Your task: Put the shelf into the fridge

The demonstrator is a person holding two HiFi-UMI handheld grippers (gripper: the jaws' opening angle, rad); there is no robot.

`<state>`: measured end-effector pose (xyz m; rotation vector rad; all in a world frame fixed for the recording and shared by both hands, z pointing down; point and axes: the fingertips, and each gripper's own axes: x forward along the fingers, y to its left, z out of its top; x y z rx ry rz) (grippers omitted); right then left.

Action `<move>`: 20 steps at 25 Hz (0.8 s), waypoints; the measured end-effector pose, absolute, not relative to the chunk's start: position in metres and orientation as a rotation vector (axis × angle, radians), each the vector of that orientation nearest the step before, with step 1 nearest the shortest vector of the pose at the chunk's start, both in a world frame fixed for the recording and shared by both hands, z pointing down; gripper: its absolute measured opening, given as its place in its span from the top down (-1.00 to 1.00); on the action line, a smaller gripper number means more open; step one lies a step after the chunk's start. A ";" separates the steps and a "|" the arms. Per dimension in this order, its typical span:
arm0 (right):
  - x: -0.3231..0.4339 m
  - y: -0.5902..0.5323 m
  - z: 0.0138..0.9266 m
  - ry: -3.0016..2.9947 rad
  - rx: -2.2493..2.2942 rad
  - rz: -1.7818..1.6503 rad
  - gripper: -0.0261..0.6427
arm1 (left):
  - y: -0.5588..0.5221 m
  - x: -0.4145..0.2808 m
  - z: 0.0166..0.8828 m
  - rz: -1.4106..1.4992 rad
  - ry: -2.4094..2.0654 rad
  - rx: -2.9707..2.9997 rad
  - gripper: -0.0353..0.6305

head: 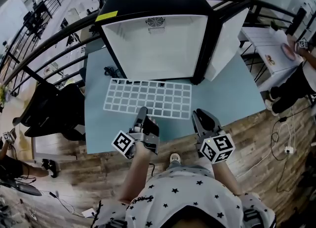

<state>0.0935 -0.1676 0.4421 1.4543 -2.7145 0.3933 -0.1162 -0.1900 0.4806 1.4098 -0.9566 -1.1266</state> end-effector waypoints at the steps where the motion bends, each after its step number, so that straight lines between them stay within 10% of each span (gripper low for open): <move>1: 0.098 -0.172 0.441 -2.734 1.435 0.398 0.85 | -0.197 -0.111 0.481 -1.128 -0.960 1.410 0.79; 6: 0.088 -0.185 0.445 -2.764 1.216 0.394 0.37 | -0.226 -0.100 0.479 -1.127 -0.964 1.411 0.79; 20: 0.092 -0.219 0.464 -2.647 1.332 0.349 0.34 | -0.262 -0.084 0.480 -1.096 -0.917 1.404 0.79</move>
